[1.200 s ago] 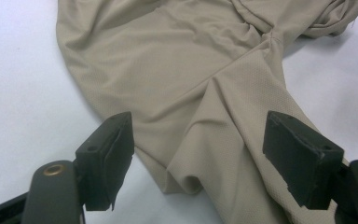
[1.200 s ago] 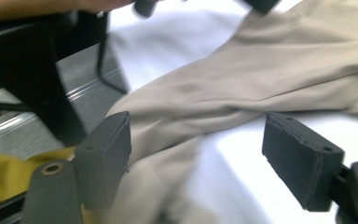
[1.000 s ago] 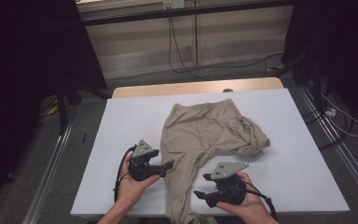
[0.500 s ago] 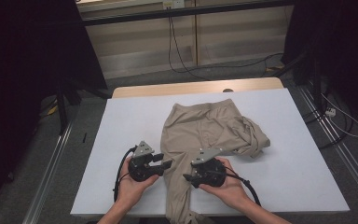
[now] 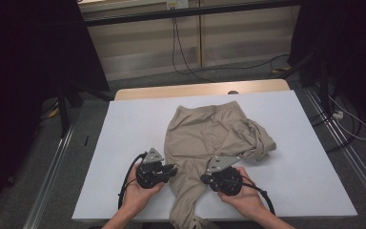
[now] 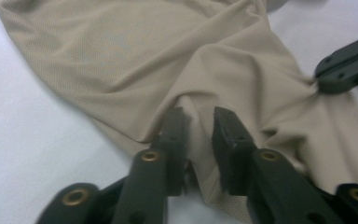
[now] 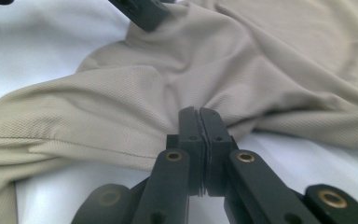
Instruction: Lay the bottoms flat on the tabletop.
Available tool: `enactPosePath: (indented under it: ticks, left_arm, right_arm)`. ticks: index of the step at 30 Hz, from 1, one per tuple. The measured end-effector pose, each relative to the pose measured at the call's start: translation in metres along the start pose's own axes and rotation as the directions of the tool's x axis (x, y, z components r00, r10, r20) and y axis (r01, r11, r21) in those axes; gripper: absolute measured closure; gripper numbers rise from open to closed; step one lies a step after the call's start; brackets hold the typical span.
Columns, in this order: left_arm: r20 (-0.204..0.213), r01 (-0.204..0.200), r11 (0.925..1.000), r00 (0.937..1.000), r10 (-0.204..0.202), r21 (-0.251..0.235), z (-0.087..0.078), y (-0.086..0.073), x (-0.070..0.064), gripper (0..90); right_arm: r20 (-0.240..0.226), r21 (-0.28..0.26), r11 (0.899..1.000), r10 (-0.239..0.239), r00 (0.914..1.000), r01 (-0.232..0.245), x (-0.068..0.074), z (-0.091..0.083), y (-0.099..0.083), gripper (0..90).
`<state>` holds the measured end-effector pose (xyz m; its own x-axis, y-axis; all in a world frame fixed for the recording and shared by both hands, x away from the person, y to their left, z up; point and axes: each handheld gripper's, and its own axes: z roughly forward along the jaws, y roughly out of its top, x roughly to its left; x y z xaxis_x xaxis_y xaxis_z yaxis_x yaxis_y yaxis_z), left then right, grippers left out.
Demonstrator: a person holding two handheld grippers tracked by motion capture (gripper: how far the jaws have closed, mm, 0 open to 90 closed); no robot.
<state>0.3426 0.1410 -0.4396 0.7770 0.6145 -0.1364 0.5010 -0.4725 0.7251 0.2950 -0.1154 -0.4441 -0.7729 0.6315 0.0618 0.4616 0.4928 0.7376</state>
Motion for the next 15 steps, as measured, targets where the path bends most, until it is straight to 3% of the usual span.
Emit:
enactPosePath:
  ticks: [5,8,11,12,13,14,15]
  left_arm:
    - [0.013,-0.013,0.9998,0.9998,0.013,0.013,0.001,0.0,0.0,84.6]
    - [0.032,-0.016,0.9997,0.9994,0.016,0.019,0.005,0.003,-0.002,87.3]
    - [0.04,-0.032,0.9994,0.9987,0.031,0.017,0.013,0.011,-0.007,87.8]
    - [0.028,-0.03,0.9995,0.9992,0.03,0.008,0.016,0.013,-0.009,88.2]
    - [0.023,-0.038,0.9992,0.999,0.038,0.007,0.018,0.017,-0.011,88.2]
    - [-0.016,-0.06,0.9982,0.9981,0.06,0.003,0.02,0.021,-0.012,88.4]
    - [-0.016,-0.06,0.9982,0.9981,0.06,0.003,0.02,0.021,-0.012,88.4]
  right_arm:
    - [0.027,0.012,1.0,0.0,0.9996,0.0,-0.009,-0.017,-0.006,88.9]
    - [0.073,0.031,0.999,0.017,0.9972,-0.019,-0.024,-0.031,-0.02,89.0]
    - [0.101,0.019,0.999,0.034,0.9943,-0.036,-0.034,-0.036,-0.022,89.0]
    - [0.139,0.024,0.999,0.021,0.99,-0.024,-0.04,-0.037,-0.02,89.0]
    - [0.139,0.024,0.999,0.021,0.99,-0.024,-0.04,-0.037,-0.02,89.0]
    - [0.189,0.044,0.999,0.003,0.982,-0.011,-0.047,-0.033,-0.02,89.0]
    - [0.189,0.044,0.999,0.003,0.982,-0.011,-0.047,-0.033,-0.02,89.0]
